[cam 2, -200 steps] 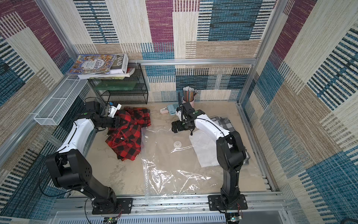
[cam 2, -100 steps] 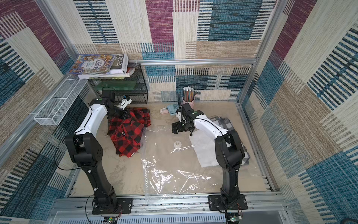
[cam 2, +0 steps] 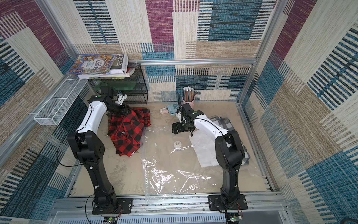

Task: Take the shirt out of the vacuum bag
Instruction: Place the shirt at the center of the board.

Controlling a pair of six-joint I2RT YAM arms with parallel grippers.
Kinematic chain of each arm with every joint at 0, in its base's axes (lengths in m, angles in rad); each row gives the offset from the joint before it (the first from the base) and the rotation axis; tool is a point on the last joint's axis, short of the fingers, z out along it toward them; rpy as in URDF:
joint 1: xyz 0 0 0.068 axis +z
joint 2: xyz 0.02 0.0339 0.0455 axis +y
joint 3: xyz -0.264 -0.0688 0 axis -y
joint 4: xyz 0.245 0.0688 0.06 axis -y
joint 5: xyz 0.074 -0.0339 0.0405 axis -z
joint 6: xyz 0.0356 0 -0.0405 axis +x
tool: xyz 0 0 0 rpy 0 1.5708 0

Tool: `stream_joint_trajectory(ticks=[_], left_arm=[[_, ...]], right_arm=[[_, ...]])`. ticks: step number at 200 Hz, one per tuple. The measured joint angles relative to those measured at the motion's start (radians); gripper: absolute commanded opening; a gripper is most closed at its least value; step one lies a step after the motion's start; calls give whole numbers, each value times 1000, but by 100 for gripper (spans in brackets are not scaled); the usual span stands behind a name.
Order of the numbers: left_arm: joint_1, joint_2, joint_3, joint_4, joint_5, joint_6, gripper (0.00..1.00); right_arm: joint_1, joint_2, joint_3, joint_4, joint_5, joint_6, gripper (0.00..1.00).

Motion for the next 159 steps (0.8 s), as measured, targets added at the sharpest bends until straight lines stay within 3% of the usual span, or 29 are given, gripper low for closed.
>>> stream_joint_trajectory(ticks=[22,27,36,53,78,103,126,159], left_arm=[[48,-119,-94,61,60,-109,77],[60,-146,-122,77,72,-134,86],[84,-206,-196,109,102,-186,94],[145,-317,-372,174,161,-291,98],[296,-452,-689,274,251,-480,100],[352,-530,-907,328,294,-582,100],[393,-554,-1032,392,298,-647,100],[412,-535,-1101,480,268,-687,100]], right_arm=[[1,-6,-2,0,0,0,97],[2,-8,-2,0,0,0,97],[2,-13,-2,0,-1,0,97],[2,-19,-3,0,-1,0,97],[4,-23,-8,2,-5,0,97],[6,-27,-13,3,-9,0,97],[6,-35,-14,4,-13,-3,97],[5,-52,-28,8,-16,-7,97]])
